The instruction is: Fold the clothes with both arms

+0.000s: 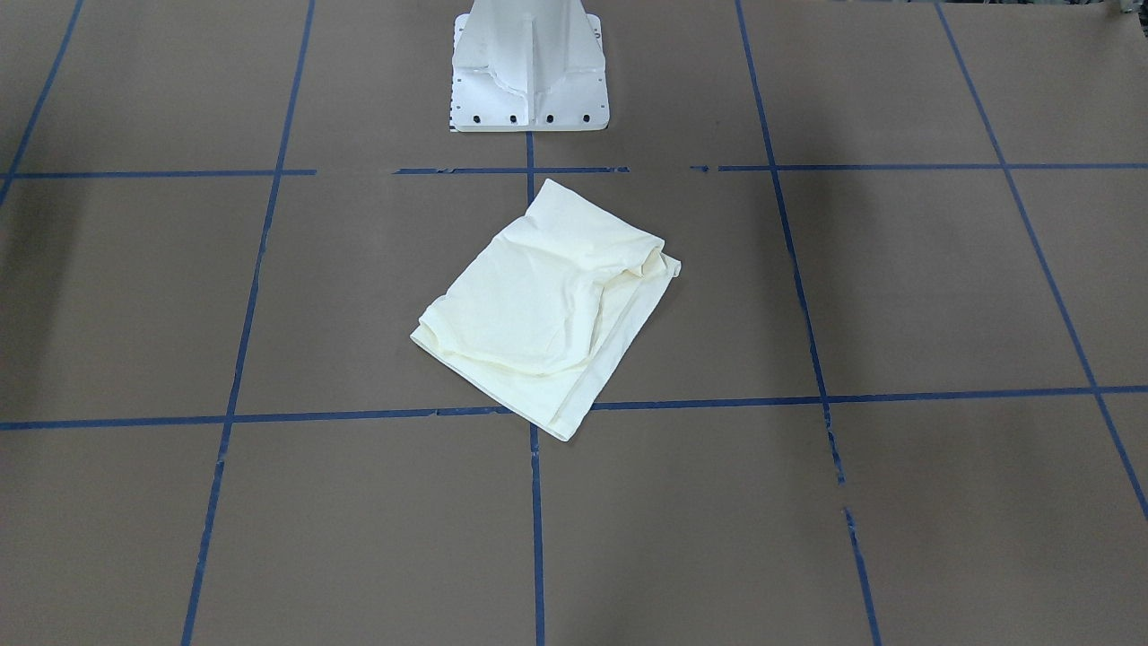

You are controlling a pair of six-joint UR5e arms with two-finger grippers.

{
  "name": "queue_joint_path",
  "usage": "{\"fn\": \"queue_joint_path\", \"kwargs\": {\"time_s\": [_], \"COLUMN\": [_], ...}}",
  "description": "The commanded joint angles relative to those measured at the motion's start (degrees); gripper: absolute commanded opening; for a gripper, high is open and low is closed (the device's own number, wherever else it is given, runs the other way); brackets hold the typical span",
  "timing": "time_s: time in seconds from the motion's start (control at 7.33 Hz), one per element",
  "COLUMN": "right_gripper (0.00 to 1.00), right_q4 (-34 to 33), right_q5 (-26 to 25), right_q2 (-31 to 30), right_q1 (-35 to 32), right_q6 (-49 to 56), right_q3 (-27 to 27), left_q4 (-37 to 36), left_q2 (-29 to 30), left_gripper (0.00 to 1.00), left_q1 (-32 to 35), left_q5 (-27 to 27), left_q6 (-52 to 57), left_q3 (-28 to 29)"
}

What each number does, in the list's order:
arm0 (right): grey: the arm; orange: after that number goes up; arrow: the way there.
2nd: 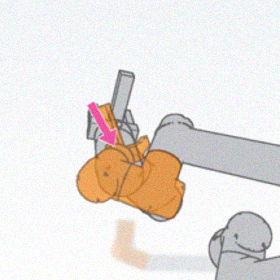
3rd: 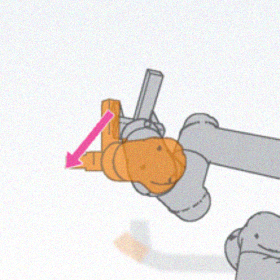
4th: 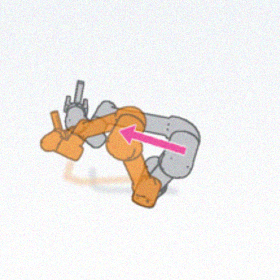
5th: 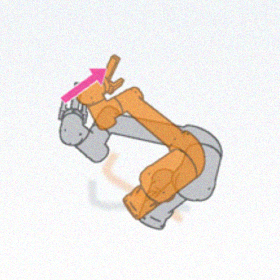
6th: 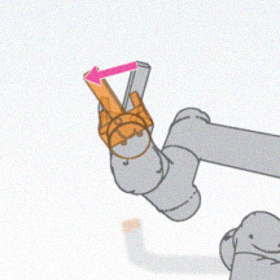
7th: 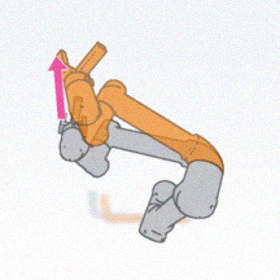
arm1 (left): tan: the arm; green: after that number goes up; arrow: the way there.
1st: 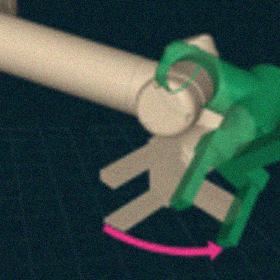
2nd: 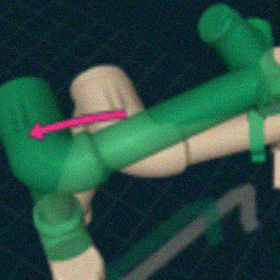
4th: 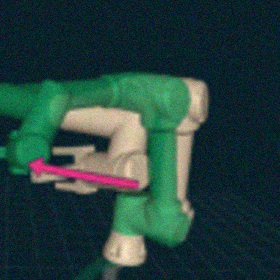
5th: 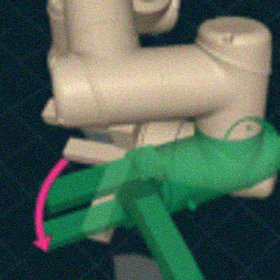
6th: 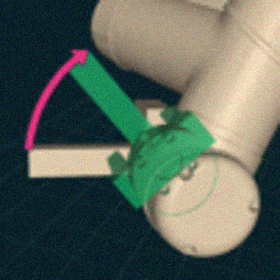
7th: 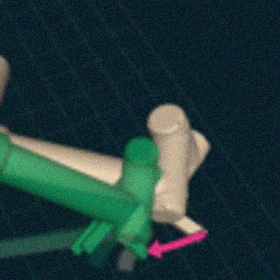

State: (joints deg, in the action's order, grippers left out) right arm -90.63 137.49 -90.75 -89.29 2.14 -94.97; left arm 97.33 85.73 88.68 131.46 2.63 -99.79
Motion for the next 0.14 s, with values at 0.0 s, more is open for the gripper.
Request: {"fn": "queue_joint_path", "kwargs": {"time_s": [0.0], "right_gripper": [1.0], "right_q4": [-1.38], "right_q5": [0.75], "right_q2": [-0.04], "right_q1": [0.0], "right_q6": [-0.03], "right_q3": [-0.22], "left_q4": [-0.04], "left_q2": [0.05], "left_gripper": [1.0], "left_q1": [0.0], "left_q5": [0.03], "left_q6": [-0.08], "left_q3": [0.04]}}
